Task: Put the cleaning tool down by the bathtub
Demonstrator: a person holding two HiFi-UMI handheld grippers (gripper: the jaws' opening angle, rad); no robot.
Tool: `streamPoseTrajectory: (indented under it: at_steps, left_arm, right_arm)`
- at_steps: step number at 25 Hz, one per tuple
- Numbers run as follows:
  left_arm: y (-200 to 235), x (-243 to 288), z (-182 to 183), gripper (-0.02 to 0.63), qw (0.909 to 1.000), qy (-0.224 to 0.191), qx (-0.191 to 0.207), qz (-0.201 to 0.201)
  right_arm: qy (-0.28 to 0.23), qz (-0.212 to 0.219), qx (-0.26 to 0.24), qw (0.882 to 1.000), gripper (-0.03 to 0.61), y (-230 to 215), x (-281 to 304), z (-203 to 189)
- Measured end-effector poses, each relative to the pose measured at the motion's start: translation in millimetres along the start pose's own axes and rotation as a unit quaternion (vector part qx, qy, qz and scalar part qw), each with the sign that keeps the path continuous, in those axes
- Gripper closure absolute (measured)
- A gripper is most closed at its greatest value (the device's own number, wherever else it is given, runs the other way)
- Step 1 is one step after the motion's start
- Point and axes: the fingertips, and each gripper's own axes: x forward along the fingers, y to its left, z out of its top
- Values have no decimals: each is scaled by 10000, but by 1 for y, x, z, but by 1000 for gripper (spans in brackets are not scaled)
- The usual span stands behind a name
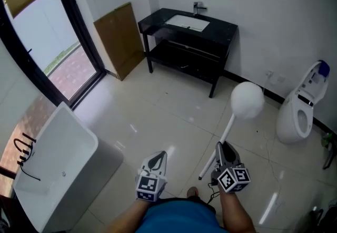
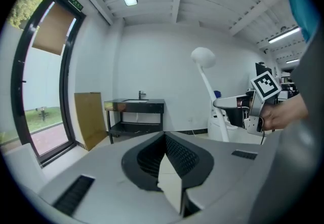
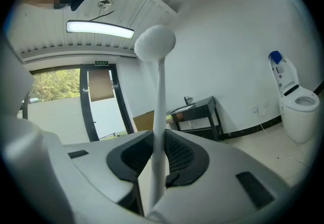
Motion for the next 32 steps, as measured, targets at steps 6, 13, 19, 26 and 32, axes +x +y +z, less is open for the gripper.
streamPoseTrajectory:
  at_steps: [6, 13, 19, 26, 32]
  left_arm:
    - [95, -80, -29, 627, 9996, 48, -81, 283]
    - [191, -158, -53, 626, 9952, -4, -338, 919]
    - [248, -222, -73, 626, 9825, -2, -587, 1765]
    - [264, -258, -86, 626, 9662, 299, -720, 2457]
    - [301, -318, -131, 626, 9525, 418, -1151, 2790]
  right_arm:
    - [-117, 184, 206, 9996, 489, 114, 23, -26]
    - [216, 731, 631, 9951, 489, 227, 64, -80]
    - [587, 1338, 939, 9848, 489, 298, 97, -116]
    - [1142, 1705, 1645, 9648, 489, 322, 133, -159]
    - [1955, 1438, 2075, 9477, 489, 371, 118, -238]
